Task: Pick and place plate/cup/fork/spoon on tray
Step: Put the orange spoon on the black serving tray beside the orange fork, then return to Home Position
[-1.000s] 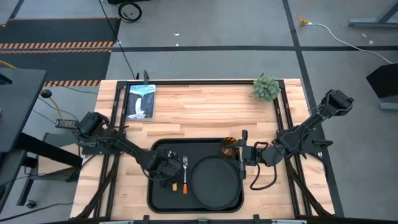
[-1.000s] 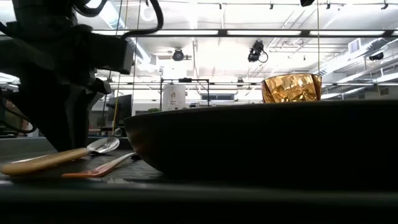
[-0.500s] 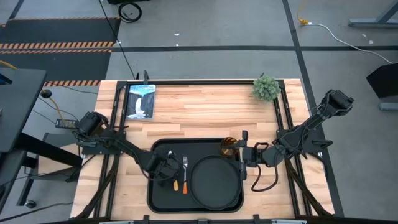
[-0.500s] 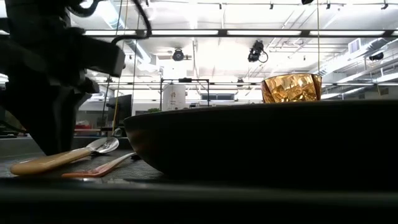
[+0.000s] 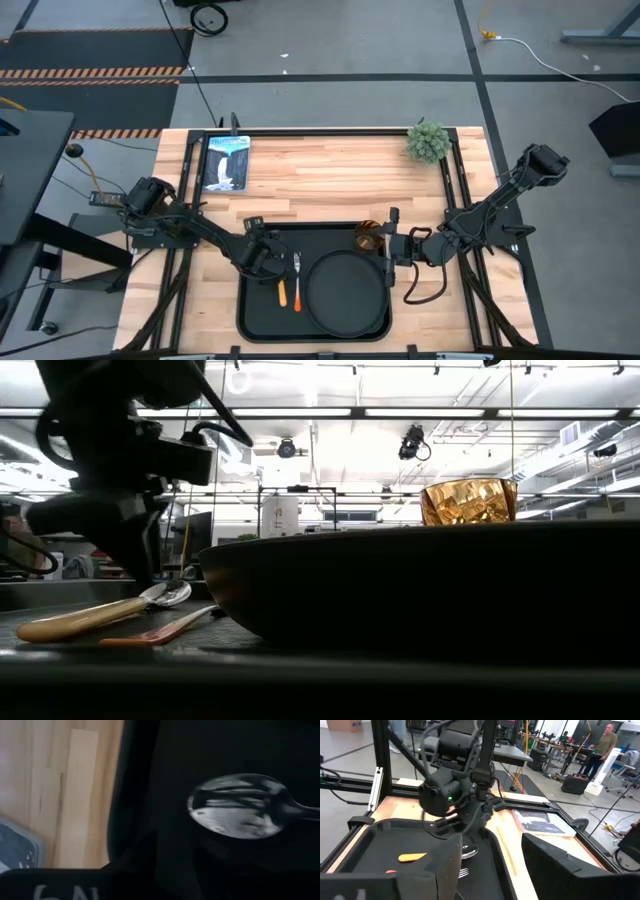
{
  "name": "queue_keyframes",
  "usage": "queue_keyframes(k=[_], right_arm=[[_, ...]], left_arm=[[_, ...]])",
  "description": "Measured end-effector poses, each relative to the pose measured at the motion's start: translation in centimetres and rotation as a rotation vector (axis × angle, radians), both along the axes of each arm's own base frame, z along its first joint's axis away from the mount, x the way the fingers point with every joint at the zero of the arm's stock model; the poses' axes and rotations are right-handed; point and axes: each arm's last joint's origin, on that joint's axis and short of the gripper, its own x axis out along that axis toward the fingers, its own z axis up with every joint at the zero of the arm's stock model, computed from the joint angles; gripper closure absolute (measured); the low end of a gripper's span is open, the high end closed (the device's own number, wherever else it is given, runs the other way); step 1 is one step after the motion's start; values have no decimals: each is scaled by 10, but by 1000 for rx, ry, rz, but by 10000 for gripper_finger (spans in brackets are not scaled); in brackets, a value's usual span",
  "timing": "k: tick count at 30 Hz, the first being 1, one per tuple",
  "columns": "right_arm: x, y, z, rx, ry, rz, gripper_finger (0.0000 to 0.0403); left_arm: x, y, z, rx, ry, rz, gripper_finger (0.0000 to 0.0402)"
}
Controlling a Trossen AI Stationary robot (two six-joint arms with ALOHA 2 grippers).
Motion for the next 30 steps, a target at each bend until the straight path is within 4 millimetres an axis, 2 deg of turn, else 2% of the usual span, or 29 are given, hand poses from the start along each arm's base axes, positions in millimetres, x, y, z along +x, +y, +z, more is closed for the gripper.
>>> queue_keyframes(k=[9,17,23,26,30], right_arm=[[-2,4,1,-1,-5,17,190],[-2,4,1,-3,-5,17,190],[-2,4,1,-3,-4,17,190],[-3,5,0,-11,6,21,190],[-8,8,1,-57,16,27,190]], left_arm=[[8,11,0,-7,-28,31,276],[16,7,0,-34,-93,-9,276],[9,10,0,-16,-36,14,276],[5,10,2,-66,-25,81,276],[5,4,16,-175,-113,101,276]])
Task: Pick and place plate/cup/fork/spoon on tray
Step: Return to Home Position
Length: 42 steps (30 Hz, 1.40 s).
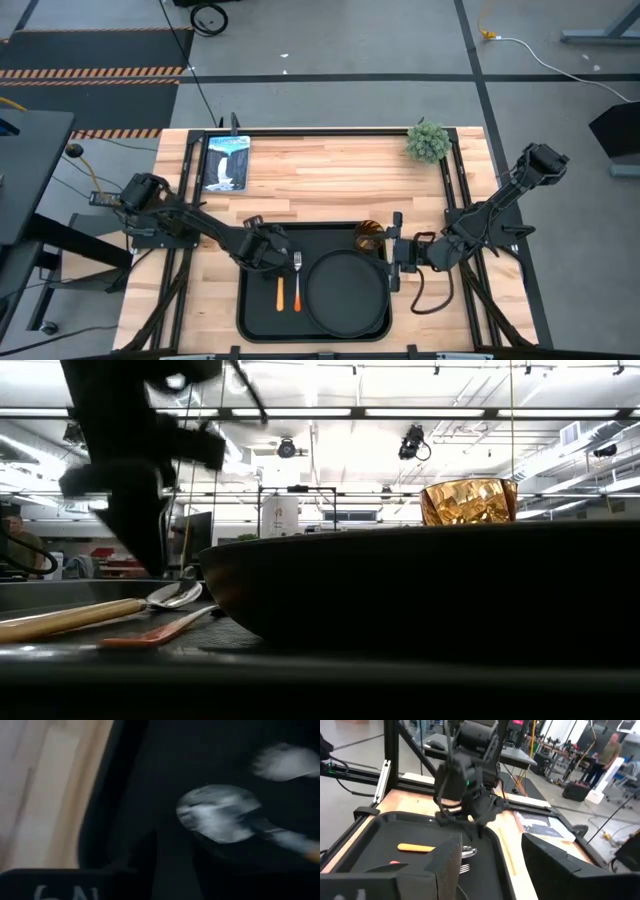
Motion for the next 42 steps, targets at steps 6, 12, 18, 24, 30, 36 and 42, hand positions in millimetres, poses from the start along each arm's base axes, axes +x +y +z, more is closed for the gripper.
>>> queue_keyframes(k=[6,12,18,24,30,36,42], right_arm=[[-2,-5,6,-45,-4,-3,201],[-10,-20,-6,-6,-23,-34,219],[-29,-32,-27,171,-139,38,238],[-49,-42,-30,246,-234,66,246],[-66,-55,-25,269,-261,54,247],[-82,-70,-40,311,-256,14,252],[-91,-83,-68,407,-275,-26,276]], left_arm=[[-6,-9,43,-68,-218,-107,278],[-25,-6,80,-6,-359,-188,293],[-37,-20,64,-87,-551,-294,308],[-42,-19,57,-170,-641,-318,327],[-52,-10,77,-147,-710,-358,352],[-66,1,90,-44,-734,-366,374],[-63,13,72,22,-789,-400,390]])
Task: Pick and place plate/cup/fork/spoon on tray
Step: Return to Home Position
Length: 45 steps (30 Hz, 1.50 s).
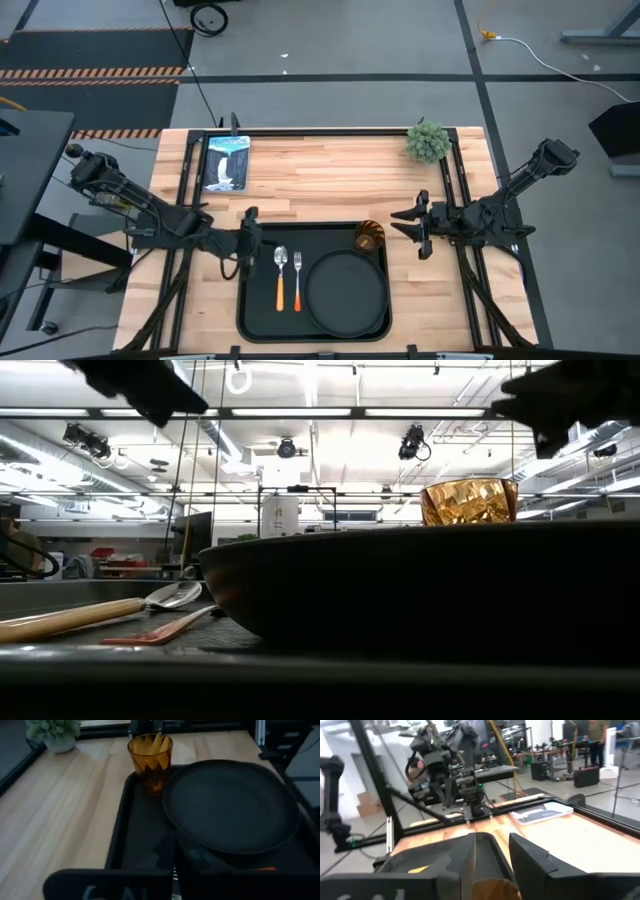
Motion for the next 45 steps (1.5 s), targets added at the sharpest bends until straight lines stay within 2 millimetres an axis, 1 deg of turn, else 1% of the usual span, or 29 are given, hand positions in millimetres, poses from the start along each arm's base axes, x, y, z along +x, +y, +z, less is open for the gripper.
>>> queue_keyframes(k=[3,7,10,12,14,17,20,24,30,33,38,40,45], right_arm=[[-2,-7,-6,21,-21,-39,292],[-3,-18,-10,16,-31,-96,317],[-4,-25,-10,-2,-42,-134,337],[-5,-29,-8,-16,-55,-148,351],[-6,-32,-7,-37,-59,-162,363],[-8,-36,-4,-63,-76,-171,382],[-12,-40,-3,-81,-81,-165,396],[-15,-46,-3,-55,-84,-171,395],[-14,-49,-4,-13,-96,-13,395],[-13,-50,-8,33,-64,-2,395],[-14,-50,-22,180,-55,9,393],[-14,-50,-22,221,-63,11,393],[-14,-51,-22,215,-64,-13,392]], left_arm=[[2,12,-12,28,-12,-17,391],[2,35,-10,58,-30,0,392],[-1,53,0,102,-57,31,392],[-6,63,9,129,-104,65,392],[-12,72,18,166,-143,132,392],[-21,83,28,219,-184,217,392],[-28,89,36,234,-229,255,392],[-33,92,41,228,-258,271,392],[-33,89,42,201,-274,193,392],[-33,88,43,166,-288,154,392],[-43,82,51,126,-348,58,392],[-49,80,55,98,-375,31,392],[-65,78,61,82,-408,9,392]])
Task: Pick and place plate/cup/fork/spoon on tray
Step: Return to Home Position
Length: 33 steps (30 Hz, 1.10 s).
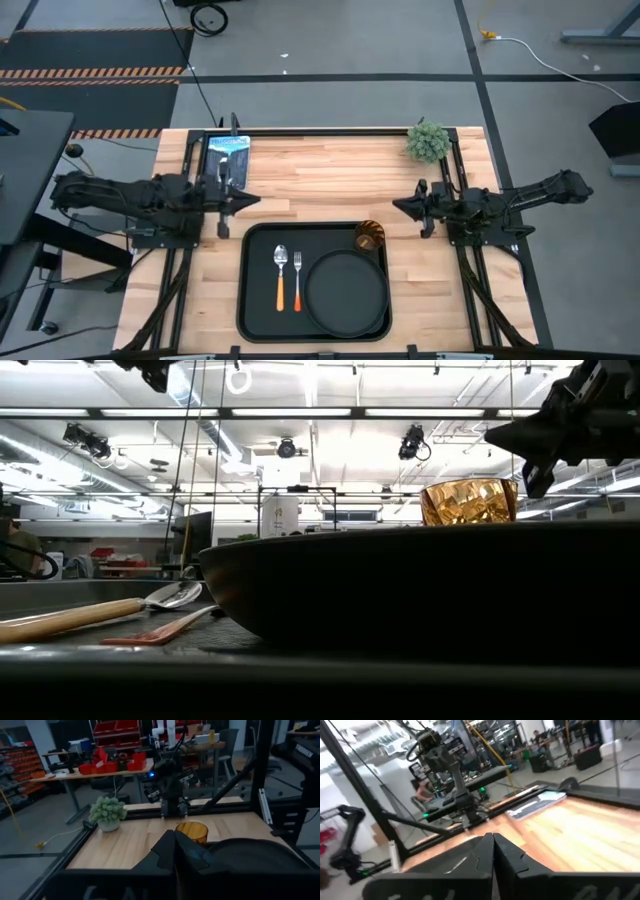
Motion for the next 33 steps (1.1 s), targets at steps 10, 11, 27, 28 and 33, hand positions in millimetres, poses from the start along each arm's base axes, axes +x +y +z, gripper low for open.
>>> queue_keyframes(k=[10,11,27,28,33], right_arm=[[0,0,0,-412,74,-37,392],[0,0,0,-423,76,-38,392],[0,0,0,-433,77,-38,392],[0,0,0,-433,77,-38,392],[0,0,0,-433,77,-38,391]], left_arm=[[-8,2,3,-15,-27,11,392],[-8,2,3,-38,-29,11,392],[-8,2,4,-244,-57,14,392],[-8,2,4,-251,-58,16,392],[-9,2,-8,-209,11,81,392]])
